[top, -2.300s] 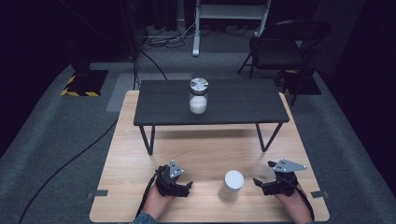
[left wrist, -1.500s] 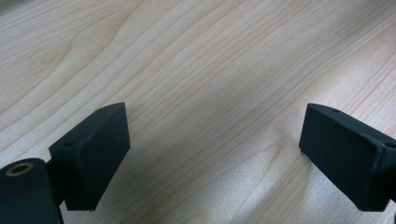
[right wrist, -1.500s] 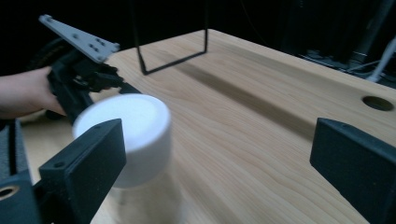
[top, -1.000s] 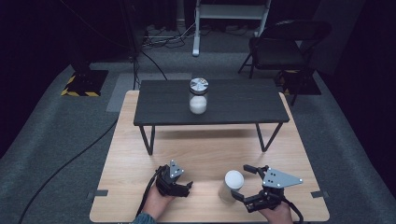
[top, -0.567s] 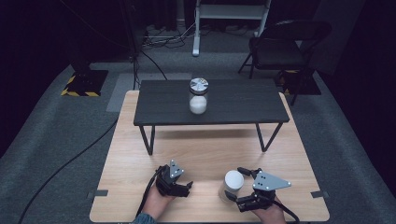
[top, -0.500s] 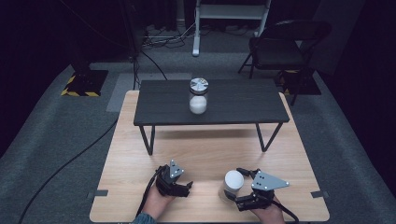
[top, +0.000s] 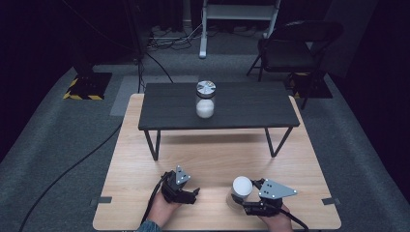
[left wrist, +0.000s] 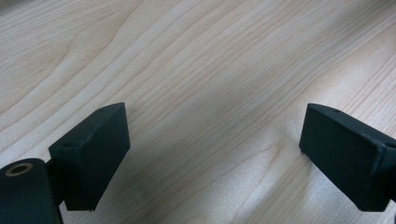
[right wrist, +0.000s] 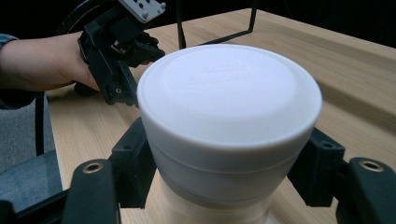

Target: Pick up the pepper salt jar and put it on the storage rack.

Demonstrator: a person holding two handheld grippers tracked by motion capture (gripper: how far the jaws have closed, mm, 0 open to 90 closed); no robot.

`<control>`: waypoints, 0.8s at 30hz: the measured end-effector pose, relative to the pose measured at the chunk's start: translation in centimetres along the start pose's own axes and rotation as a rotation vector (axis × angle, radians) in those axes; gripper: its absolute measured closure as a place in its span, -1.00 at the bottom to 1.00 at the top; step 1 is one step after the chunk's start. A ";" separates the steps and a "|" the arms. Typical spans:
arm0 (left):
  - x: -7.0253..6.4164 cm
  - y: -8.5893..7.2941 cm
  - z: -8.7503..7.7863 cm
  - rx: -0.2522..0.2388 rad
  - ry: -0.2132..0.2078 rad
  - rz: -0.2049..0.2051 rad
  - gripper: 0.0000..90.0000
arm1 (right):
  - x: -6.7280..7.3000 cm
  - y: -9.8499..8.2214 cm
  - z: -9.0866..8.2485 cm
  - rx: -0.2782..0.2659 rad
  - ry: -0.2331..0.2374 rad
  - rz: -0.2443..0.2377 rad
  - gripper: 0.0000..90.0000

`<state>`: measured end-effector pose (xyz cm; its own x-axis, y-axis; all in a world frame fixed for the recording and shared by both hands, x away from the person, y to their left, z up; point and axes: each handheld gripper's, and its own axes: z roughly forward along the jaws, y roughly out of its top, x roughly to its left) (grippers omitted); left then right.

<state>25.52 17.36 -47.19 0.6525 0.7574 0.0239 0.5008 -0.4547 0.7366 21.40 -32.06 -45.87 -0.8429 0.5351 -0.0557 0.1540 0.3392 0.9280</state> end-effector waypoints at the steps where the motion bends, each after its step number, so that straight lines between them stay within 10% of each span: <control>1: 0.0 0.0 0.0 0.000 0.000 0.000 -0.81 | -0.1 0.1 0.0 0.005 0.000 0.004 -0.25; 13: 0.0 0.0 0.0 0.000 -0.001 0.000 -0.81 | -0.8 2.9 -1.5 0.036 -0.028 0.041 -0.26; 24: 0.0 0.1 0.0 0.002 -0.001 0.000 -0.83 | -2.5 9.2 -2.3 0.040 -0.086 0.015 -0.26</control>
<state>25.56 17.30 -47.17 0.6533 0.7567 0.0230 0.5020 -0.4558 0.7350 23.79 -32.02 -36.32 -0.7932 0.6044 -0.0747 0.1882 0.3599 0.9138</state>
